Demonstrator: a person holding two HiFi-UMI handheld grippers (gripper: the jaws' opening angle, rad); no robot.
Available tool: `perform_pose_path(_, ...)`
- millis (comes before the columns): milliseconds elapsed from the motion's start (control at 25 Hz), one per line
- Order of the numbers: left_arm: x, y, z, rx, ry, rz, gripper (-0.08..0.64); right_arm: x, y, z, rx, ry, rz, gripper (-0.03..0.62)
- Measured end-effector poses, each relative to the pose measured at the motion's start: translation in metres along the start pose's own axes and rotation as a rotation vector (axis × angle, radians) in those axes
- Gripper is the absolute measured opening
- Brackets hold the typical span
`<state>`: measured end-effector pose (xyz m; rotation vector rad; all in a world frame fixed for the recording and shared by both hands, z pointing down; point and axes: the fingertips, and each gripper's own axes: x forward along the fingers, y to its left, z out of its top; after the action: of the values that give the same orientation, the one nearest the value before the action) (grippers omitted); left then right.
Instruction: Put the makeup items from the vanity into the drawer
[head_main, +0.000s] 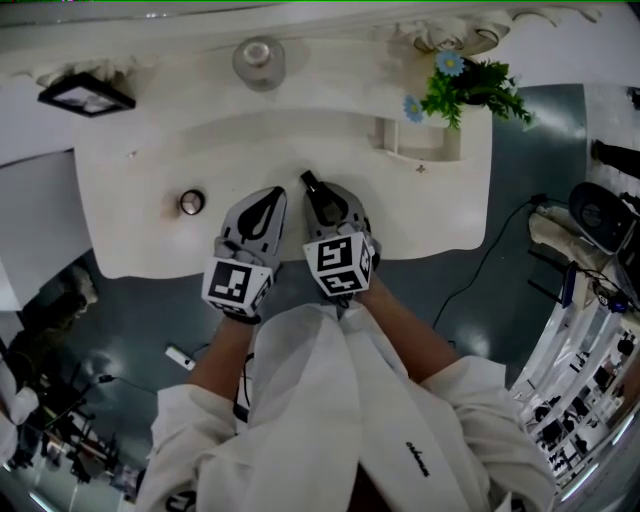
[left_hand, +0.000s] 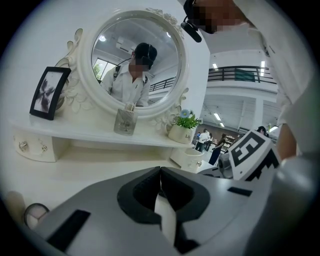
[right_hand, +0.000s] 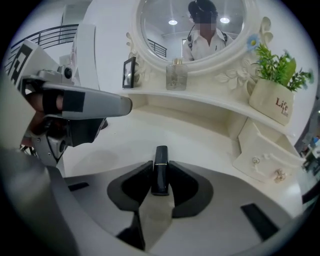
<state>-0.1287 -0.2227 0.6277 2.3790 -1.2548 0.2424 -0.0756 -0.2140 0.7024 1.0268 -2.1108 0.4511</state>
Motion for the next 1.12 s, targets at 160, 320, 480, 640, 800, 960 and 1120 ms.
perform_pose_path(160, 0.003, -0.008, 0.004, 0.013, -0.002, -0.021, 0.026, -0.012, -0.014, 0.010, 0.022, -0.042, -0.019, 0.115)
perform_pose_path(320, 0.014, -0.023, 0.018, 0.029, -0.016, -0.056, 0.026, -0.032, -0.030, 0.019, 0.059, -0.069, -0.044, 0.114)
perform_pose_path(480, 0.029, -0.046, 0.037, 0.054, -0.041, -0.110, 0.026, -0.057, -0.050, 0.032, 0.085, -0.112, -0.080, 0.114)
perform_pose_path(640, 0.046, -0.071, 0.060, 0.059, -0.052, -0.155, 0.026, -0.078, -0.081, 0.040, 0.117, -0.135, -0.134, 0.114)
perform_pose_path(800, 0.063, -0.091, 0.074, 0.085, -0.057, -0.201, 0.026, -0.093, -0.115, 0.042, 0.141, -0.146, -0.192, 0.114)
perform_pose_path(960, 0.076, -0.107, 0.086, 0.099, -0.055, -0.228, 0.026, -0.102, -0.144, 0.040, 0.169, -0.150, -0.230, 0.114)
perform_pose_path(1120, 0.084, -0.119, 0.090, 0.107, -0.050, -0.240, 0.026, -0.106, -0.161, 0.034, 0.183, -0.139, -0.244, 0.114)
